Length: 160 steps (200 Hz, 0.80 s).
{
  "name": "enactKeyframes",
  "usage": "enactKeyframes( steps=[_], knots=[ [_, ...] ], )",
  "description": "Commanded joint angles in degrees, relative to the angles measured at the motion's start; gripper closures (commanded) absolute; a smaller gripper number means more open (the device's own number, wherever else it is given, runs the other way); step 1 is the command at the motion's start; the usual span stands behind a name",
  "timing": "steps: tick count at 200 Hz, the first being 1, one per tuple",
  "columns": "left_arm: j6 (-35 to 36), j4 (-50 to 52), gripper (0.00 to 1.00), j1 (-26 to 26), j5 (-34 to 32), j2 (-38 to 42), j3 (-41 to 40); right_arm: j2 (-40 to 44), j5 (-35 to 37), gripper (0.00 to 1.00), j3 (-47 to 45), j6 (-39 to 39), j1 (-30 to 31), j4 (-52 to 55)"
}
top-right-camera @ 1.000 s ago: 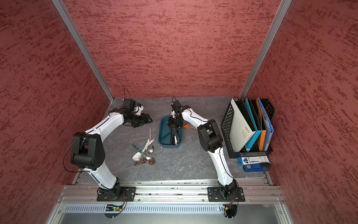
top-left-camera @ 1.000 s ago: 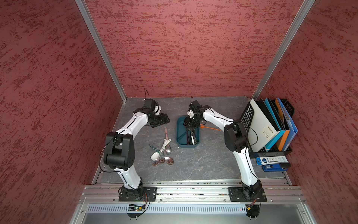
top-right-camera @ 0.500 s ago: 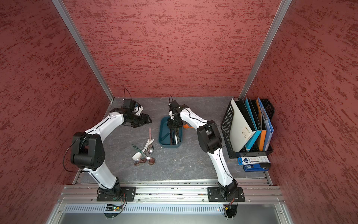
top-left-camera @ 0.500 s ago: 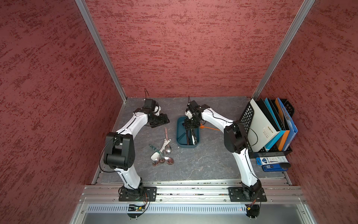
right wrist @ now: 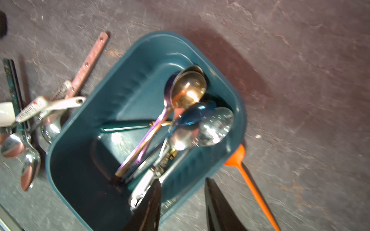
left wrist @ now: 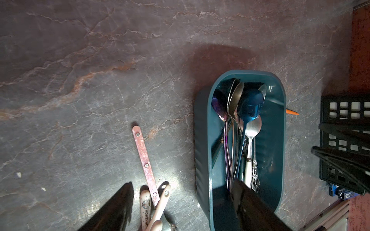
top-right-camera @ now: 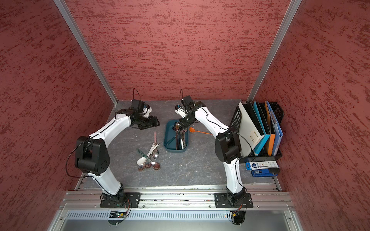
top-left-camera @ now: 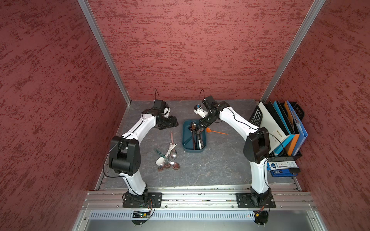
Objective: Put the spoon into the storage box
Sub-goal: Place the spoon in the storage box.
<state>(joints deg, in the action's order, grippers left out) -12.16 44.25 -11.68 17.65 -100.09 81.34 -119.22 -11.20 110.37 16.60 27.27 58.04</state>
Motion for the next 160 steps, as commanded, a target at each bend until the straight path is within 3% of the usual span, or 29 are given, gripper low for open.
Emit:
enactKeyframes(
  steps=[1, 88, 160],
  knots=[
    [0.2, 1.3, 0.19, -0.4, -1.4, -0.5, 1.0, 0.9, -2.4, 0.54, -3.4, 5.2, -3.8, -1.4],
    [-1.0, 1.6, 0.19, -0.6, -2.7, 1.0, 0.3, -6.7, -0.6, 0.49, -6.3, 9.5, -9.6, -3.8],
    [-0.7, 2.4, 0.19, -0.6, -3.5, 1.9, 0.6, -11.3, 3.4, 0.49, -5.8, 8.1, -11.1, -6.0]
  ],
)
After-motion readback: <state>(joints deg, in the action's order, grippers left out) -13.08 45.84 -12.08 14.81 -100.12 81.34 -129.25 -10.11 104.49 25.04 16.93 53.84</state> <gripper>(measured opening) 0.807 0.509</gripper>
